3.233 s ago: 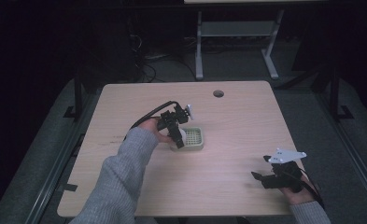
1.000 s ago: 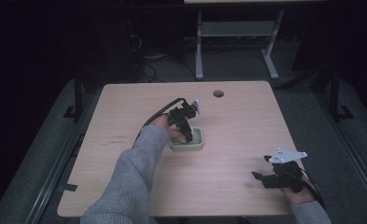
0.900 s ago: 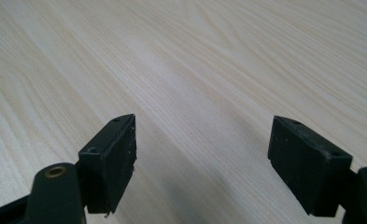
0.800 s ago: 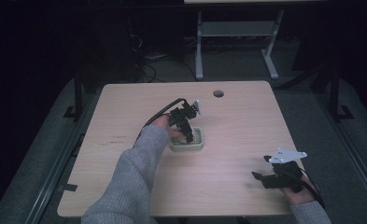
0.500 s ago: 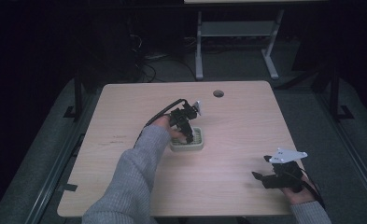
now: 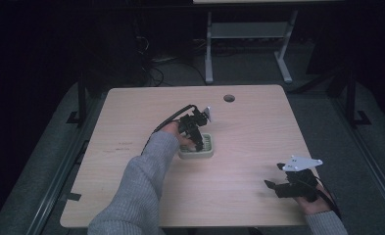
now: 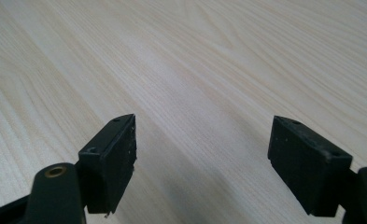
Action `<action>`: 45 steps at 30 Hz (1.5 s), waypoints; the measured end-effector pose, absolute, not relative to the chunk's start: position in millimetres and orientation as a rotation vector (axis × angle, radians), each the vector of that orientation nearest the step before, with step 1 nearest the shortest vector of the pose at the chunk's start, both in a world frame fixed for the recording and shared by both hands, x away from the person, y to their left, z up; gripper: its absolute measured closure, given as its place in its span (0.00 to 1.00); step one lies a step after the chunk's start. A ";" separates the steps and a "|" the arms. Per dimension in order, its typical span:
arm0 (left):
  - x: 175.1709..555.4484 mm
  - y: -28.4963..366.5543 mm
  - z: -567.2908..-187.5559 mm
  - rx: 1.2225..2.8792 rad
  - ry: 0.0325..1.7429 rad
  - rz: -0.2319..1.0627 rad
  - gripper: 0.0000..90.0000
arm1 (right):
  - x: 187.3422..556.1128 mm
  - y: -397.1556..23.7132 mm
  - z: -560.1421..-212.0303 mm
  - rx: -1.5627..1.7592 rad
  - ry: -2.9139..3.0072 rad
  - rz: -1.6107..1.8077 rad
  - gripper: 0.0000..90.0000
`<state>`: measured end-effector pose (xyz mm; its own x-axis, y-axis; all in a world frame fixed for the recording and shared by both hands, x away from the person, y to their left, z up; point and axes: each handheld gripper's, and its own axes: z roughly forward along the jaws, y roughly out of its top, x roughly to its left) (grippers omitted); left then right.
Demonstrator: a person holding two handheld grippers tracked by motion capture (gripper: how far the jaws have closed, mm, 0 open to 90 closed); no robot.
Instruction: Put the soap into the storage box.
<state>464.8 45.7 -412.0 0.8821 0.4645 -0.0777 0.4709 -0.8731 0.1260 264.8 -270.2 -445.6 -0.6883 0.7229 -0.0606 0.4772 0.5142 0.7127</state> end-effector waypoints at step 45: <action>459.1 50.0 -396.3 2.852 0.702 -0.033 0.23 | 265.1 -269.4 -444.8 0.995 2.406 0.978 0.26</action>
<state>459.1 50.0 -396.3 0.8868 0.4569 -0.0703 0.4615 -0.8662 0.1914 265.1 -269.4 -444.8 -0.6878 0.7233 -0.0618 0.4750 0.5128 0.7151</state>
